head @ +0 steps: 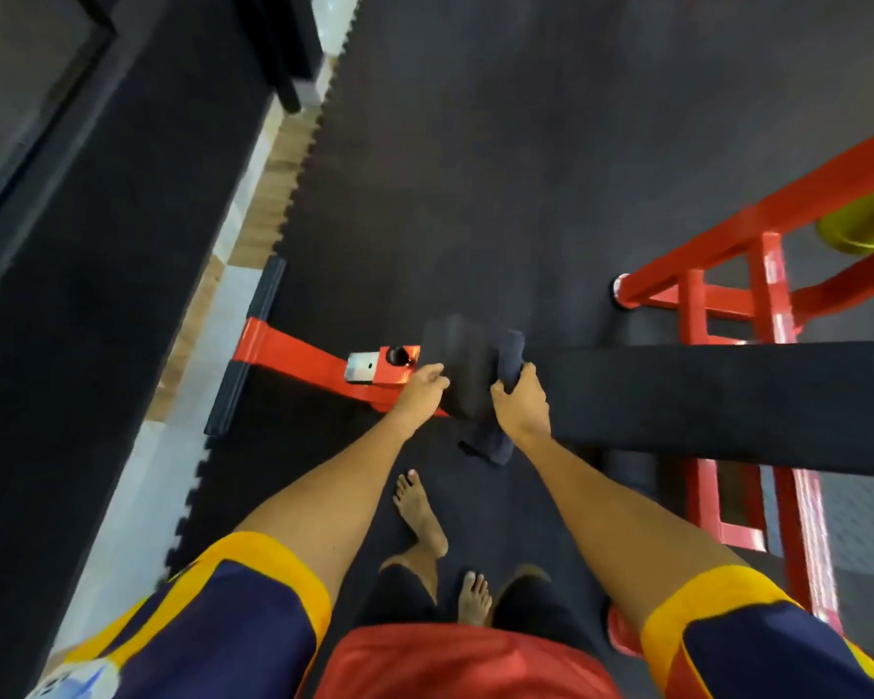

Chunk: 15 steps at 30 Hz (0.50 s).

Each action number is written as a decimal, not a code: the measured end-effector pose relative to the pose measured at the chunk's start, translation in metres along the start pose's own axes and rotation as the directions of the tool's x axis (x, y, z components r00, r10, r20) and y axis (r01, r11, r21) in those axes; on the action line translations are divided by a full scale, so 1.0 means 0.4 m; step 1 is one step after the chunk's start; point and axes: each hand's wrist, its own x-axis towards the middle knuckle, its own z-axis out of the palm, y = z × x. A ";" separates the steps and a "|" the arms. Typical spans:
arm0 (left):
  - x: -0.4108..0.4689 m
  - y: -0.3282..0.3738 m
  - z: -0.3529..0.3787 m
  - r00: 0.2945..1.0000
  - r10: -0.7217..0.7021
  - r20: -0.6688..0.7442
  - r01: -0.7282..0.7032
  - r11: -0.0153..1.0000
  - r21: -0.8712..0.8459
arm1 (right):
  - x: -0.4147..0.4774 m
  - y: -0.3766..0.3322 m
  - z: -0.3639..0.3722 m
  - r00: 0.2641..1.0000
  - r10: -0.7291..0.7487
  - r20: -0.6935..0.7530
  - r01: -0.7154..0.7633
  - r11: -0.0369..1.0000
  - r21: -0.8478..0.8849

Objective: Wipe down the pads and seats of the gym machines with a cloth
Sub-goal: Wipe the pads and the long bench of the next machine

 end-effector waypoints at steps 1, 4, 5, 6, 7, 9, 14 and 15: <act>0.034 0.001 -0.012 1.000 0.007 -0.022 -0.007 1.000 0.012 | 0.038 -0.006 0.013 1.000 -0.007 0.009 0.007 1.000 -0.028; 0.126 -0.019 -0.038 0.998 -0.005 -0.063 0.007 1.000 0.021 | 0.136 -0.027 0.043 0.998 -0.009 0.061 0.012 0.998 -0.059; 0.157 -0.029 -0.041 0.997 0.003 -0.079 -0.001 1.000 0.025 | 0.163 -0.036 0.050 0.997 -0.007 0.079 0.012 0.998 -0.061; 0.186 -0.037 -0.043 0.995 0.012 -0.097 -0.010 1.000 0.023 | 0.194 -0.040 0.063 0.995 -0.005 0.099 0.012 0.998 -0.067; 0.217 -0.039 -0.043 0.993 0.032 -0.116 -0.030 0.999 0.019 | 0.228 -0.047 0.076 0.994 -0.010 0.112 0.019 0.997 -0.080; 0.271 -0.047 -0.039 0.989 0.082 -0.124 -0.079 0.996 0.031 | 0.295 -0.050 0.108 0.990 -0.031 0.139 0.043 0.995 -0.087; 0.398 -0.102 -0.012 0.962 0.255 -0.102 -0.230 0.951 0.207 | 0.405 -0.006 0.211 0.964 -0.126 0.233 0.116 0.992 0.055; 0.418 -0.116 -0.008 0.950 0.293 -0.103 -0.262 0.934 0.245 | 0.409 0.011 0.232 0.958 -0.130 0.255 0.116 0.991 0.068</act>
